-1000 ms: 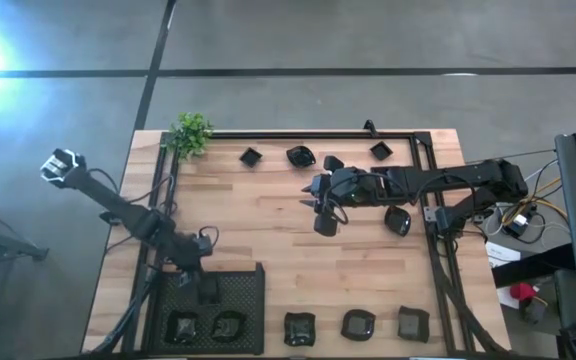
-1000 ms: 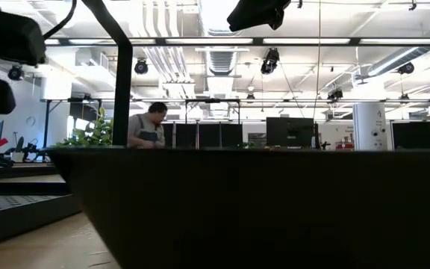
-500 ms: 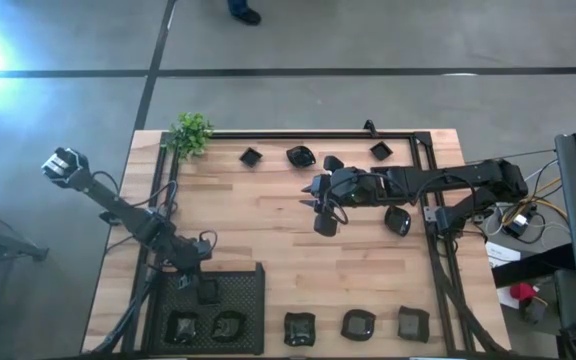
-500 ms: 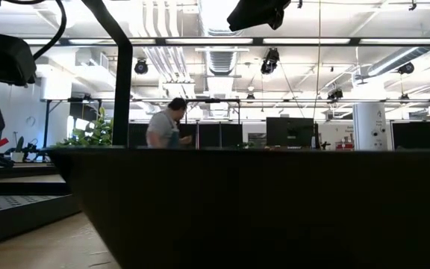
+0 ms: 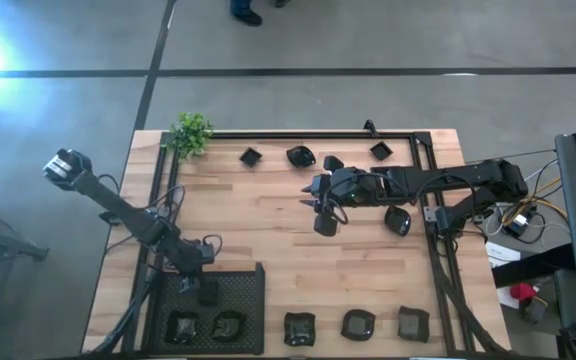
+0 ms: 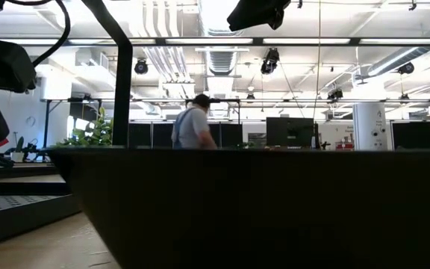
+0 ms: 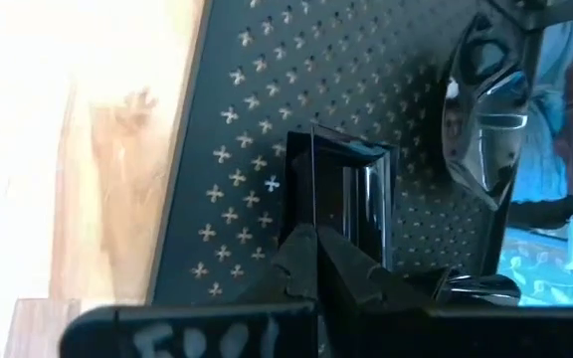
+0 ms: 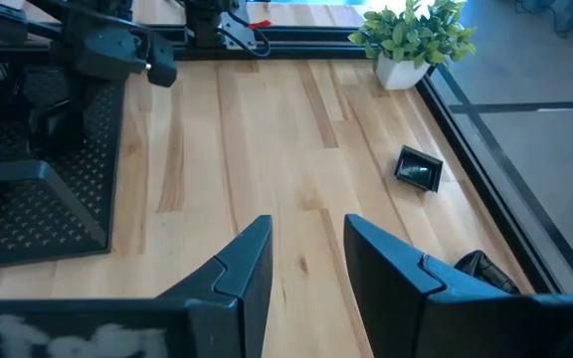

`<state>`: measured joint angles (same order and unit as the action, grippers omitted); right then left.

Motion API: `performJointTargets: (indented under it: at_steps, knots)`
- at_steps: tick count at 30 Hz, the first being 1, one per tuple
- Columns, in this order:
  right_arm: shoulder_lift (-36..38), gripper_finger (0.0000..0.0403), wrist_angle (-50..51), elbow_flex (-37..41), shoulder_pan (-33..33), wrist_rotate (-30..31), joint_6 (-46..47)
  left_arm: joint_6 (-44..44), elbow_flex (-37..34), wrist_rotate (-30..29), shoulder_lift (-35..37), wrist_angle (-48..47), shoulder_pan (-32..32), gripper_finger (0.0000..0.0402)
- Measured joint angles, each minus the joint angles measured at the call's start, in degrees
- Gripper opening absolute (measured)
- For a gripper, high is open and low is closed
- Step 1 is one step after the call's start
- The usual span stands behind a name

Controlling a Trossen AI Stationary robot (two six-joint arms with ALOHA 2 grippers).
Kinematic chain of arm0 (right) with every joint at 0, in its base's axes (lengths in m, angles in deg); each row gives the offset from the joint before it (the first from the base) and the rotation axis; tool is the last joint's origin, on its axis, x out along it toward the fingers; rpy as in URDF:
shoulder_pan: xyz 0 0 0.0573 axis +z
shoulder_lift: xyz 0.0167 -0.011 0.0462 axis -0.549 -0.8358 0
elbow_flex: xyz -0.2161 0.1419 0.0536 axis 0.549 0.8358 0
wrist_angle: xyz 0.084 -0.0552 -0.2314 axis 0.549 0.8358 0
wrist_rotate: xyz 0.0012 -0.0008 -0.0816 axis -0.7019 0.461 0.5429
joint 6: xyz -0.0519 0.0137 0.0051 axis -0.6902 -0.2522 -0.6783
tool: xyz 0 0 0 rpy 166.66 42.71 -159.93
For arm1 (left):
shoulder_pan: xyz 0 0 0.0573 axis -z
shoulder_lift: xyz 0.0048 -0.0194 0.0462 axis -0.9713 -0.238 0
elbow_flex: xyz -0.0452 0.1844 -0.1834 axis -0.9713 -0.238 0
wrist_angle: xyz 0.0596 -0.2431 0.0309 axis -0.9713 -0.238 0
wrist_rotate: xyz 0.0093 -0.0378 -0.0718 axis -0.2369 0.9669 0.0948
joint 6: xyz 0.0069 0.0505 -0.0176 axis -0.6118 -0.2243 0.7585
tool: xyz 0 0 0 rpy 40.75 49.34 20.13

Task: Pick & Place Mini shaped plates
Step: Stack the square plate on top of the square plate on the shelf

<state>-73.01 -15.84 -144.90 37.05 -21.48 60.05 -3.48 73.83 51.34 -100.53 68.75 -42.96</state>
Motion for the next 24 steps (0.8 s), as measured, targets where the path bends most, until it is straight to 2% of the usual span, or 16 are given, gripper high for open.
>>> performJointTargets:
  at_steps: [19,24]
  knots:
    - [0.0,0.0117,-0.2,0.0,0.0,0.3,0.2,0.2,0.0,0.0,-0.3,1.5,0.0,0.0001]
    - [0.0,0.0121,-0.9,0.0,0.0,0.4,0.2,0.8,0.0,0.1,-0.3,0.9,0.0,0.0027]
